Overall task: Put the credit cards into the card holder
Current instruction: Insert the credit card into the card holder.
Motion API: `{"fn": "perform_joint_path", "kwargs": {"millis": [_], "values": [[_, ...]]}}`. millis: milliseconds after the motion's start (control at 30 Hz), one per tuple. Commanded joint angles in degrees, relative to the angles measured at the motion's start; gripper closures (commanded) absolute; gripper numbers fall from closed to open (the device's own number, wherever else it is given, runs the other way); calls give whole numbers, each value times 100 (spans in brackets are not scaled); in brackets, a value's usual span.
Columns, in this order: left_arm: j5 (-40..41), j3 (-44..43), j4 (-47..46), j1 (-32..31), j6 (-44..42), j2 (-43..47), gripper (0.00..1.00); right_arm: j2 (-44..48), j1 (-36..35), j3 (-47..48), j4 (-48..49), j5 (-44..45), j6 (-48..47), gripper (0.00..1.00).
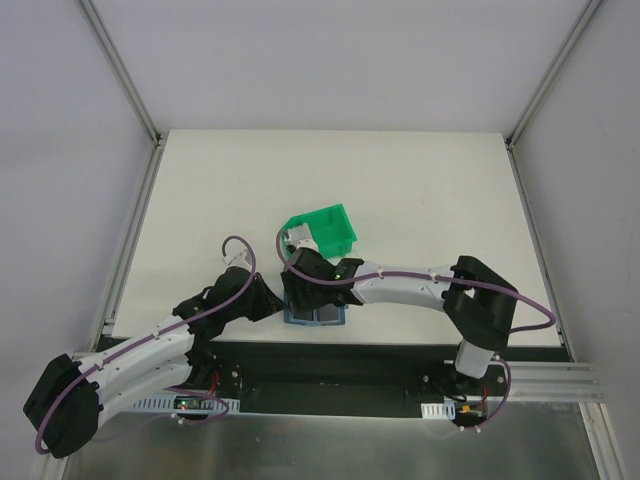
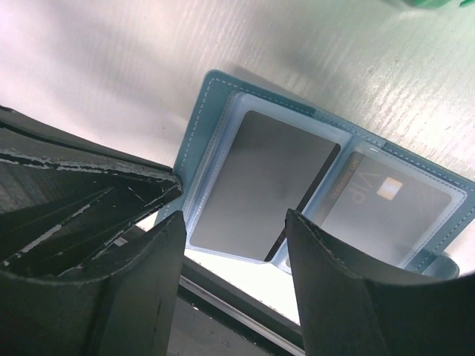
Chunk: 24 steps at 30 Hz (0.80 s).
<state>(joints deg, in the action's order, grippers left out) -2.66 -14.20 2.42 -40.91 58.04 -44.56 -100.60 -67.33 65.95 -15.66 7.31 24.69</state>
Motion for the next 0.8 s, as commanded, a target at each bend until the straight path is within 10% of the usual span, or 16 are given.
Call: {"fn": "perform_joint_path", "kwargs": {"millis": [0,767], "values": [[-68,-118,-74,-14,-74,26,100,-83,-34,234,-262,174,-78,41],[-60,-75,-74,-14,-65,43,100,32,-35,154,-51,227,-43,38]]}}
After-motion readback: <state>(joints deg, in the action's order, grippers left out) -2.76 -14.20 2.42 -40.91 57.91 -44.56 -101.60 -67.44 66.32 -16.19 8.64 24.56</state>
